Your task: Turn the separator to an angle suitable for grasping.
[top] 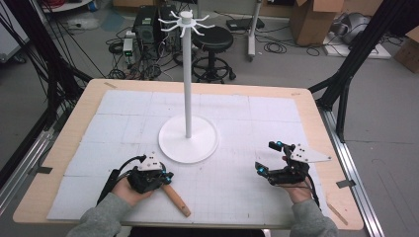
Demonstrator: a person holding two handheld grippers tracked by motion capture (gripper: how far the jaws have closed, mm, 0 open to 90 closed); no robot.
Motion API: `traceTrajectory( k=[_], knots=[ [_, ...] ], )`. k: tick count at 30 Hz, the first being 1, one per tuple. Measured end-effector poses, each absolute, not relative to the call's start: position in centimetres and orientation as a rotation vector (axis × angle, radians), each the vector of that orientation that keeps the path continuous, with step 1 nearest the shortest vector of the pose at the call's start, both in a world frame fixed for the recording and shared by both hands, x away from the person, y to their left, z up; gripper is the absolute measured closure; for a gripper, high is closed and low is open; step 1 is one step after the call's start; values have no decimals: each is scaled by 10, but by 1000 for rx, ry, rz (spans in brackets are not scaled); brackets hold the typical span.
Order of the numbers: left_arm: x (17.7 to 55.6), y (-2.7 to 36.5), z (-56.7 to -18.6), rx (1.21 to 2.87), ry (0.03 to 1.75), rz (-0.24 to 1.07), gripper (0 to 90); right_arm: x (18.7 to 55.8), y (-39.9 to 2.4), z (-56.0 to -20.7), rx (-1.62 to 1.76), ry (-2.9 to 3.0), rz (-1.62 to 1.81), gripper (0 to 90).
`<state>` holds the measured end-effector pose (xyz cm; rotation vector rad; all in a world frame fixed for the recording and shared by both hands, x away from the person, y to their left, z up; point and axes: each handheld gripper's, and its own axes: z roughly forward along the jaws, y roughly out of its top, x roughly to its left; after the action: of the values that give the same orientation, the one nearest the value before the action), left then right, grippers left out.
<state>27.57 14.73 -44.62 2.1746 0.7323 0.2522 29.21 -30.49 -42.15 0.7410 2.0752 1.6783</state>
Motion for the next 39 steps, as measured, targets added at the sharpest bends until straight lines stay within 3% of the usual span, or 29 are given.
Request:
traceTrajectory(
  k=[39],
  knots=[
    [266,232,-447,2090,955,293,900,296,-298,-422,730,2099,1689,67]
  ],
)
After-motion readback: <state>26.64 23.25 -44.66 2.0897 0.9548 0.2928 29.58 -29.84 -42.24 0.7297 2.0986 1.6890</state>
